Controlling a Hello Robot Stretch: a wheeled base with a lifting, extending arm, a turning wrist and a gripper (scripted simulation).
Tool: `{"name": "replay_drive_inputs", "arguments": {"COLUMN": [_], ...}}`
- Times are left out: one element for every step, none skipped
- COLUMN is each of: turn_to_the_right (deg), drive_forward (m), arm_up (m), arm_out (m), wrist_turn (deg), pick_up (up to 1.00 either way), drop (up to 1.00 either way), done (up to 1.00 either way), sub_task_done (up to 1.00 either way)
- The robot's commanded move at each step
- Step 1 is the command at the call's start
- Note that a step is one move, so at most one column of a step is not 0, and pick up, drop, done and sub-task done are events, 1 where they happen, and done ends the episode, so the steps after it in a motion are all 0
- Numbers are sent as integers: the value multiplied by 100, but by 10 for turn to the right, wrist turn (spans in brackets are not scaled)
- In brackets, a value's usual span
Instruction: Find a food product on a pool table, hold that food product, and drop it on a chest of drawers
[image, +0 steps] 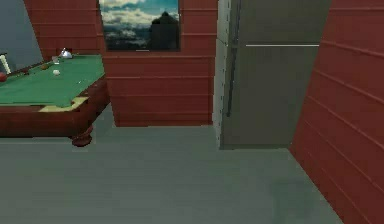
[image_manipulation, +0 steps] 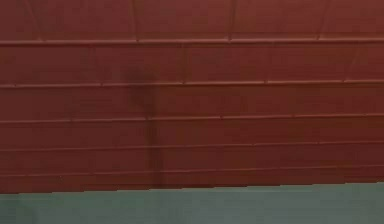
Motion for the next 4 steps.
{"name": "replay_drive_inputs", "arguments": {"turn_to_the_right": [0, -150, 0, -30], "drive_forward": [15, 0, 100, 0], "arm_up": [0, 0, 0, 0], "arm_out": [0, 0, 0, 0], "wrist_turn": [0, 0, 0, 0], "pick_up": [0, 0, 0, 0], "drop": [0, 0, 0, 0], "done": [0, 0, 0, 0], "sub_task_done": [0, 0, 0, 0]}}
